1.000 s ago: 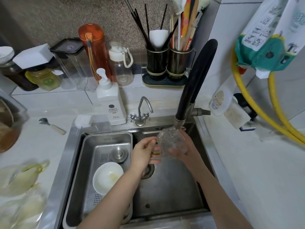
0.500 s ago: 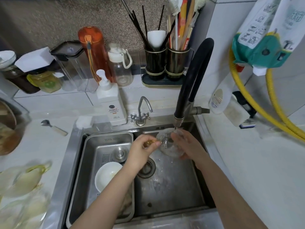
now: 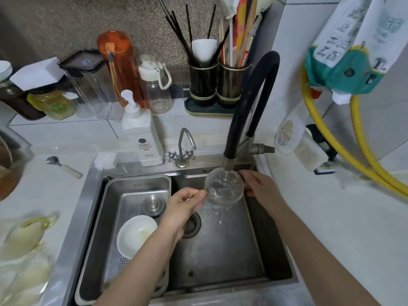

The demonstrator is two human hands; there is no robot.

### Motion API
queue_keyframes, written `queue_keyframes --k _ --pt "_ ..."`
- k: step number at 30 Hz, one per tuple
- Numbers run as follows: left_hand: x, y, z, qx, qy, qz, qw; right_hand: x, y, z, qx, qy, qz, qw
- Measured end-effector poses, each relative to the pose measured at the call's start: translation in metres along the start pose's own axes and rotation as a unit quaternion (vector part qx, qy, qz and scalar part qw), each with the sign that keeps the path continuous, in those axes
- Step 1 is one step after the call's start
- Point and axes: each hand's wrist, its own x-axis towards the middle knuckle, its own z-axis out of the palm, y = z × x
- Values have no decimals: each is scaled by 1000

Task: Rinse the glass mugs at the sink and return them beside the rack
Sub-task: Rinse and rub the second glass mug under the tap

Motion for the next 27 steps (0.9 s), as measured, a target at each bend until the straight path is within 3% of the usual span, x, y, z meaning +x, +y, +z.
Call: queue_keyframes --k 7,11,27 --pt "-2 -6 17 0 31 -32 999 50 11 -41 -162 -7 -1 987" --pt "0 -2 29 2 38 -9 999 84 22 -56 -232 -1 -15 973" --pt "-4 8 32 17 49 37 998 70 0 -39 -157 12 -10 987"
